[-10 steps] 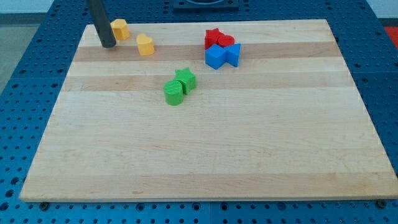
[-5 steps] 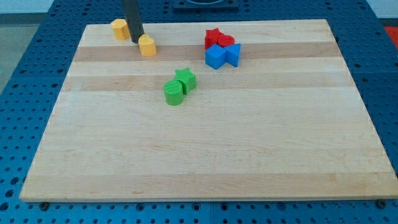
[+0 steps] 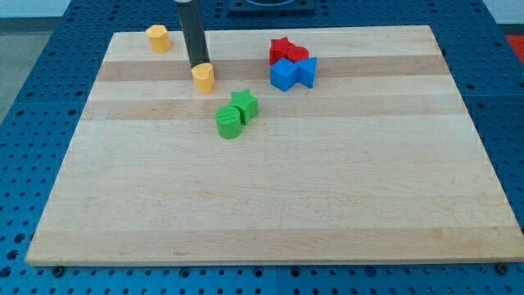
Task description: Bring the yellow heart to the green circle
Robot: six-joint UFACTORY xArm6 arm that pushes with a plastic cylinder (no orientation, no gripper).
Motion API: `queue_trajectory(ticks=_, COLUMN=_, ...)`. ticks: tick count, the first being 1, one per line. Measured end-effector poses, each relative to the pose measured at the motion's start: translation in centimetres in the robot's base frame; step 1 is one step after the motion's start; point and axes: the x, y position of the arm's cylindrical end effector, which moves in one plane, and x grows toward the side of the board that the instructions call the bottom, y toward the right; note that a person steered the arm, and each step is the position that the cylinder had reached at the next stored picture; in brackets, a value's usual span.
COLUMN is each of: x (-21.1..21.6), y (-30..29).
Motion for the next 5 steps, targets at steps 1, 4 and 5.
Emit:
queue_trajectory(ticks=1, x=1.5, y=0.0)
queue_trajectory(ticks=4, x=6.9, y=0.0)
queue_trajectory(ticks=5, x=6.0, y=0.0)
